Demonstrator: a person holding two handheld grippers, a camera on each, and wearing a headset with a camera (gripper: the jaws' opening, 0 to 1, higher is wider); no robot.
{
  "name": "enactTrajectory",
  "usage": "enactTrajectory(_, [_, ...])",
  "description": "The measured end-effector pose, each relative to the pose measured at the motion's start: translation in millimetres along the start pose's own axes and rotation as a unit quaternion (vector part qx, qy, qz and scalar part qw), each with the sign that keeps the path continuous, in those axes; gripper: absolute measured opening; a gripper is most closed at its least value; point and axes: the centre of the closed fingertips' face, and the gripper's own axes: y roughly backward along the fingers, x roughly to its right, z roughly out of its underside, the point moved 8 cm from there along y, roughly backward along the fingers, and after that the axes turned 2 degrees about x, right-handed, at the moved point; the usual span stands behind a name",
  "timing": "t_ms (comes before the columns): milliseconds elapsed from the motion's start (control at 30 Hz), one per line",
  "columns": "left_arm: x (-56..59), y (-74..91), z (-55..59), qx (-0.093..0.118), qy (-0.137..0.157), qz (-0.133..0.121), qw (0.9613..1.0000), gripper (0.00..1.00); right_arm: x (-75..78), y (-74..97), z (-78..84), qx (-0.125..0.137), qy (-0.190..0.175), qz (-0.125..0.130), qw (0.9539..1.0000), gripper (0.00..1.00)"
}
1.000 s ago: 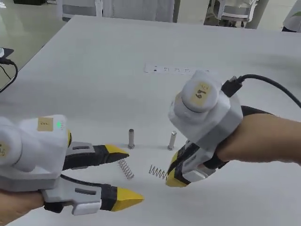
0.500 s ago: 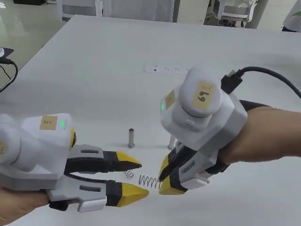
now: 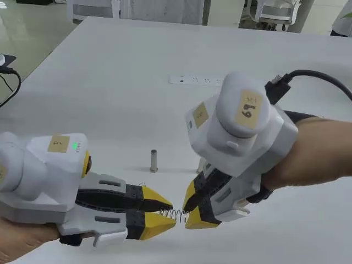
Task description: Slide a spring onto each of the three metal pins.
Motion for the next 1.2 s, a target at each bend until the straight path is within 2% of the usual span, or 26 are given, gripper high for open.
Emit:
enactTrajectory(400, [2.1, 1.9, -1.1, 0.004, 0.014, 0.018, 0.9997, 0.02, 0.3, -0.9, 1.6, 0.018, -0.006, -0.01, 0.9998, 0.08])
enactTrajectory(667, [2.2, 5.0, -7.4, 0.022, 0.016, 0.017, 0.9995, 0.02, 2.7, -7.0, 6.2, 0.019, -0.017, -0.01, 0.9996, 0.1])
enactTrajectory(733, [2.2, 6.7, -12.3, 0.042, 0.025, 0.021, 0.9986, 0.02, 2.5, -7.7, 7.1, 0.02, -0.02, -0.011, 0.9995, 0.1])
enactTrajectory(1000, [-0.2, 6.8, -11.6, 0.042, 0.024, 0.017, 0.9987, 0.02, 4.1, -5.2, 6.8, 0.027, -0.025, -0.003, 0.9993, 0.09])
enactTrajectory(1200, [-2.4, 8.0, -11.8, 0.042, 0.024, 0.015, 0.9987, 0.02, 6.7, 5.4, 1.7, 0.05, -0.037, 0.001, 0.9981, 0.09])
